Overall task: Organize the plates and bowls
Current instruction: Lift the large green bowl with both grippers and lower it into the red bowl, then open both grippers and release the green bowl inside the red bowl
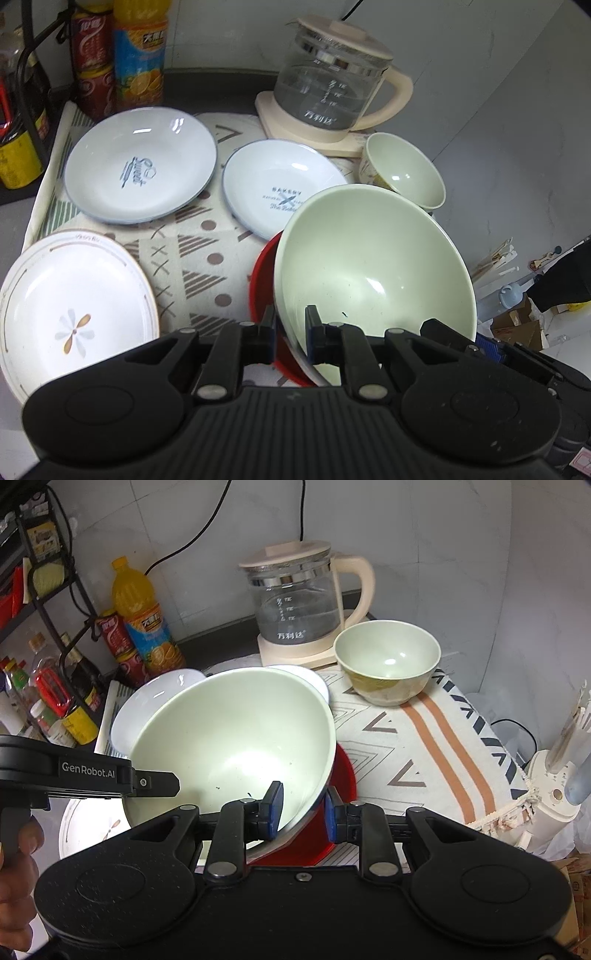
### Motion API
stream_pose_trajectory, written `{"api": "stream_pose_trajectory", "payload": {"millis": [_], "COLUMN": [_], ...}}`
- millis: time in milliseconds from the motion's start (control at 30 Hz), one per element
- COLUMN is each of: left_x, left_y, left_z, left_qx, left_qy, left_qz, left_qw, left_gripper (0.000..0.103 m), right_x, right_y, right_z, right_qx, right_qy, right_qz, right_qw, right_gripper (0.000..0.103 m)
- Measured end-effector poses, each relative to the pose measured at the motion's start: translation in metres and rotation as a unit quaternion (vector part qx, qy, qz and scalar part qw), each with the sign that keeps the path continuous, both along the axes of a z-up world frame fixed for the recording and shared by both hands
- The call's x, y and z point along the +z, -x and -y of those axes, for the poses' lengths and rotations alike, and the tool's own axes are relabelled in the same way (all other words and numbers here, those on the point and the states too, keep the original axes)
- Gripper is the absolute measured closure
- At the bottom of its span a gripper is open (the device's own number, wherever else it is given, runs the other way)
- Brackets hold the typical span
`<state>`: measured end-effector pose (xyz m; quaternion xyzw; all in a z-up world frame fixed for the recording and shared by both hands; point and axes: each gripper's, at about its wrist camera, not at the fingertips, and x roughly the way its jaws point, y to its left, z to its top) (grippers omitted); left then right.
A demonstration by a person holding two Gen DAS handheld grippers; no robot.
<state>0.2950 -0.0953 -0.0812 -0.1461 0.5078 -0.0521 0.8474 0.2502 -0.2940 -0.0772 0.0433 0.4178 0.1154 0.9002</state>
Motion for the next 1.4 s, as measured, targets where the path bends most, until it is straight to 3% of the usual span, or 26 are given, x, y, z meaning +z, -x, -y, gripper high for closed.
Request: {"api": "stream_pose_trajectory", "payload": {"millis": [267, 767, 1033, 1400], "left_x": [-0.015, -0.037, -0.035, -0.03], "left_y": [0.002, -0.016, -0.022, -0.022], "left_z": [-0.002, 0.019, 0.019, 0.011], "left_qx": [0.013, -0.013, -0.007, -0.011], "left_qy": [0.007, 0.013, 0.0, 0.01], "left_qz": [-0.026, -0.066, -0.084, -0.09], "left_qw": [0.9995, 0.9977, 0.9965, 0.9958], "left_gripper": [0.09, 0.086, 0.084, 0.08], "right_x": [-0.011, -0.022, -0.028, -0.032], "right_y": [-0.003, -0.025, -0.039, -0.046], "right_z": [-0.001, 0.018, 0.017, 0.015], "right_qx": [0.005, -0.028, -0.029, -0.043], "right_qy": [-0.005, -0.01, -0.002, 0.002], "right_qz": [-0.023, -0.027, -0.024, -0.023], "right_qw": [1.0, 0.999, 0.999, 0.999], "right_gripper": [0.079, 0.085, 0.091, 0.092]}}
